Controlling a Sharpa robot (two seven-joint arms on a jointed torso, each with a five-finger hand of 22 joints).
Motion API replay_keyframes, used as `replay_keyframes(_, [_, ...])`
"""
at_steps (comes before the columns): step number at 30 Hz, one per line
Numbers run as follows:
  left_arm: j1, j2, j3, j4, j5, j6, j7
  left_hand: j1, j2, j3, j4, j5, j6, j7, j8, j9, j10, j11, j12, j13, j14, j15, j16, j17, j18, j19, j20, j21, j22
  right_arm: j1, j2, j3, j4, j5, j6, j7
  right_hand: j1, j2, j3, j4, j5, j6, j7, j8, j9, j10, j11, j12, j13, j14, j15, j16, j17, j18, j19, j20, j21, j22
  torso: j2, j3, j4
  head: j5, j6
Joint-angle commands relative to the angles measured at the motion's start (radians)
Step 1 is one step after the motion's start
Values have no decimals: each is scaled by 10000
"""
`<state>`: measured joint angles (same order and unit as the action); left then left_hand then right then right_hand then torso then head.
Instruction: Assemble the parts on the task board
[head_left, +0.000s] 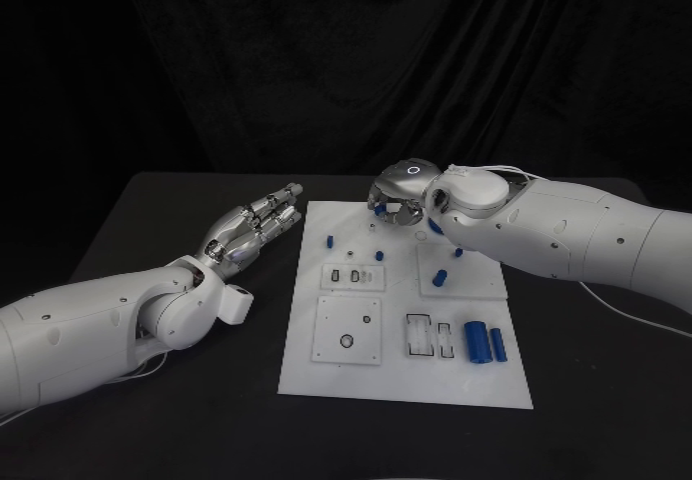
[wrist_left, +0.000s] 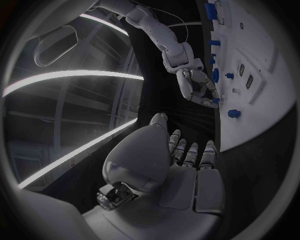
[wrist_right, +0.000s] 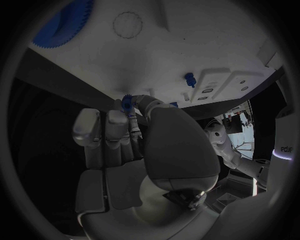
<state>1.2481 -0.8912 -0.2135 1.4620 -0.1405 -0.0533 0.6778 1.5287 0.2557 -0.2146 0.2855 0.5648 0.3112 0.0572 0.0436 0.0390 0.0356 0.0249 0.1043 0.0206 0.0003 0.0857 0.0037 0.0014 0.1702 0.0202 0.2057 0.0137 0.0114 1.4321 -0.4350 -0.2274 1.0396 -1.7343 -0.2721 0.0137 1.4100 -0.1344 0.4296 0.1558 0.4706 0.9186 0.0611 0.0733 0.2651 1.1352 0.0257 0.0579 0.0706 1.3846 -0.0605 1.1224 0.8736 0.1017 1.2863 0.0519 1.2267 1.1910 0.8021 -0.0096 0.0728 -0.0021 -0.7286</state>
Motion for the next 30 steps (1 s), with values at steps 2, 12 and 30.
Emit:
replay_keyframes(2, [5,27,7,-6,-42,137,619,-50,-15,1,28,58,107,12,77,17,3,81,62,11,-3,71,-37,-14,105,22,65,63,8,-48,34,1,1,-29,269,-176,-12,102,94,4,34,-129,-20,-67,-39,-227,32,8,-44,-140,26,-181,-211,14,-150,5,-141,-88,-3,-7,1,4,-18])
replay_keyframes(12, [4,57,7,-43,-42,162,582,-48,-5,14,24,61,161,36,95,22,12,104,79,14,-3,88,-37,-14,106,30,78,70,13,-47,44,16,-33,-29,509,-333,-131,27,120,-38,14,-1012,-526,-111,-369,-1594,273,17,-56,-475,212,-717,-825,93,-464,176,-603,-319,-2,0,-8,21,-44])
replay_keyframes(30, [2,93,7,-99,-42,215,478,-43,7,31,19,65,190,56,107,23,16,126,84,15,-3,114,-37,-14,106,35,95,74,15,-47,37,22,-40,-29,-130,-256,-352,186,-422,-159,8,-3052,-1012,-190,-1187,-2647,306,44,-34,-629,257,-905,-1041,135,-567,239,-947,-365,-6,11,-21,52,-52])
